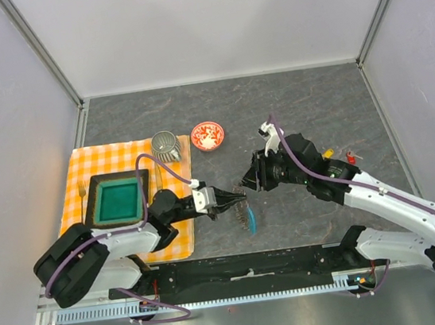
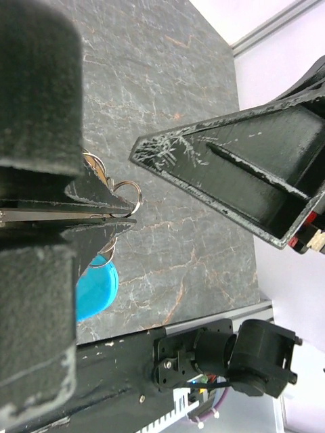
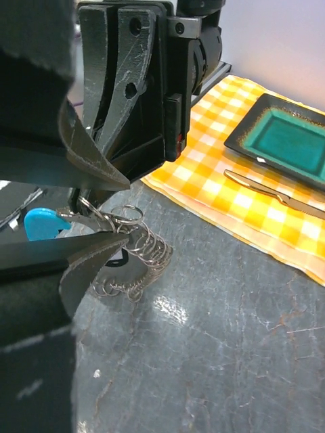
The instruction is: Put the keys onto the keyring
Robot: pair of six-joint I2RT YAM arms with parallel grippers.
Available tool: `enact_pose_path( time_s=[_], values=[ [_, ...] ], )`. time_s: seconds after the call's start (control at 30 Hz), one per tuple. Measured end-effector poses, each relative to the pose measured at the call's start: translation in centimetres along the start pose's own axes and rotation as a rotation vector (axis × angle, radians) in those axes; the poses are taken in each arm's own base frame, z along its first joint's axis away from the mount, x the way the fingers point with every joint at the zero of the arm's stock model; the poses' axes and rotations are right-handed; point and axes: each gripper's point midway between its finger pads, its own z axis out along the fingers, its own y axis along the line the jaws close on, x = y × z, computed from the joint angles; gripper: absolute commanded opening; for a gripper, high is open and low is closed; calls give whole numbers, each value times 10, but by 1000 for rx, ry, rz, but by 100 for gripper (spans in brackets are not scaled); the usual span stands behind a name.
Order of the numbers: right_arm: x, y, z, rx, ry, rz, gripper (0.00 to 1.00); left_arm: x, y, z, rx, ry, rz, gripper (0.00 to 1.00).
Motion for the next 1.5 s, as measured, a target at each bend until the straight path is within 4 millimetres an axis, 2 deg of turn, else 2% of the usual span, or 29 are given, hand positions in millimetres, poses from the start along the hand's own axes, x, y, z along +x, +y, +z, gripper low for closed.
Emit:
enact_pose_path(
  time_s=[0.2, 0.4, 0.5, 0.63, 0.77, 0.83, 0.93, 1.07, 1.17, 1.33, 1.43, 1.5],
  values=[
    [4, -1, 6, 30, 46, 65, 31, 4, 9, 5, -25, 18, 14, 7],
    [7, -5, 9, 53, 62, 89, 32, 6, 14, 7, -39, 33, 23, 7],
    [4, -11, 7, 85, 39, 82, 34, 7, 14, 7, -40, 34, 24, 2],
    [-17, -22, -8, 155, -76, 43, 40, 12, 22, 21, -35, 24, 15, 2],
    [-44, -34, -36, 228, -233, -7, 44, 33, 36, 47, -14, 37, -67, 2],
    [-53, -39, -50, 255, -295, -47, 45, 44, 39, 51, -4, 49, -138, 2],
    [-54, -47, -63, 284, -336, -103, 45, 57, 34, 46, 9, 75, -229, 2],
    [-41, -64, -66, 323, -326, -161, 44, 58, 24, 38, 28, 84, -267, 2],
    [-30, -73, -63, 343, -295, -194, 44, 39, 23, 37, 43, 49, -237, 2],
    [-21, -78, -60, 343, -265, -227, 44, -21, 35, 45, 47, -76, -108, 2],
    [-13, -72, -57, 280, -250, -242, 45, -43, 44, 50, 37, -111, -50, 2],
    [-5, -65, -54, 215, -243, -255, 46, -49, 50, 53, 20, -117, -27, 2]
  ],
)
